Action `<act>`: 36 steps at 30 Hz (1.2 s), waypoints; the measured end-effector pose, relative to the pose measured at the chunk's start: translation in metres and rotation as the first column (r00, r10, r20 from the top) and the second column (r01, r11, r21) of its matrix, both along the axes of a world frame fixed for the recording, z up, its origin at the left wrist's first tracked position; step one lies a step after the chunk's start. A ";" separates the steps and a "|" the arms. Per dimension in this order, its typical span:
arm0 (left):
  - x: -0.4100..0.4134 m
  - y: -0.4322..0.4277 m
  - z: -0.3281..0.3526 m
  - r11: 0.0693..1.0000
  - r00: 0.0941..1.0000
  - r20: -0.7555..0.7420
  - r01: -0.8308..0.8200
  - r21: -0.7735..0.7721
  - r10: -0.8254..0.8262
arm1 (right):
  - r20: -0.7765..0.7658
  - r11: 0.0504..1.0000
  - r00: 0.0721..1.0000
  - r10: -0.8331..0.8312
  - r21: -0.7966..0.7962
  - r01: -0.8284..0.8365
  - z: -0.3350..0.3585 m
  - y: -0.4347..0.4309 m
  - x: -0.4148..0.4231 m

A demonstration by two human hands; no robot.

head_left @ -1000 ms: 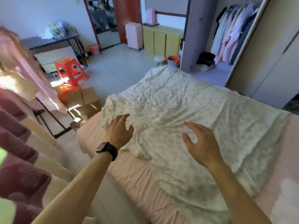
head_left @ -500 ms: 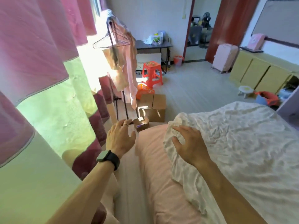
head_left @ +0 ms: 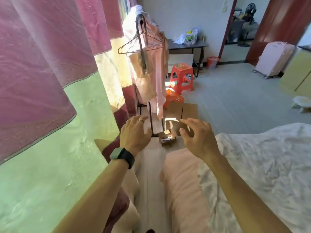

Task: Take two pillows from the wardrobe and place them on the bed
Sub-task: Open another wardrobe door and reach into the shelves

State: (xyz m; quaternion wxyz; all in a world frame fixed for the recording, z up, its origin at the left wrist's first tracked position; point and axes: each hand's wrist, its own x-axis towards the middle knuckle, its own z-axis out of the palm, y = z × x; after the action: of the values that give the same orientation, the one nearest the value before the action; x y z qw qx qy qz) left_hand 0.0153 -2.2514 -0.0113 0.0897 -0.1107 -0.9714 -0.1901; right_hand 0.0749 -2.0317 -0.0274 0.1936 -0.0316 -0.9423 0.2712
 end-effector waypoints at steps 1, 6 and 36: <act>-0.018 0.003 -0.003 1.000 1.000 0.013 0.013 0.002 -0.013 | 0.004 1.000 1.000 -0.005 -0.008 0.005 -0.003 -0.002 -0.019; -0.115 0.011 -0.027 0.999 0.996 0.080 0.045 -0.006 -0.045 | 0.053 0.998 0.998 -0.033 -0.046 0.035 -0.022 -0.003 -0.104; -0.607 0.364 -0.061 0.702 0.694 0.232 0.710 -0.064 -0.681 | 0.010 0.716 0.721 -0.693 -0.117 0.689 -0.074 0.244 -0.491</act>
State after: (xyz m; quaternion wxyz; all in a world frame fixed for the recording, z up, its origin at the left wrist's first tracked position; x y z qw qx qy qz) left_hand -0.5916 -1.8879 -0.0727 -0.0912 -0.4581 -0.8720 -0.1465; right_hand -0.4158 -1.7876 -0.1013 0.2949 -0.3868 -0.8422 0.2324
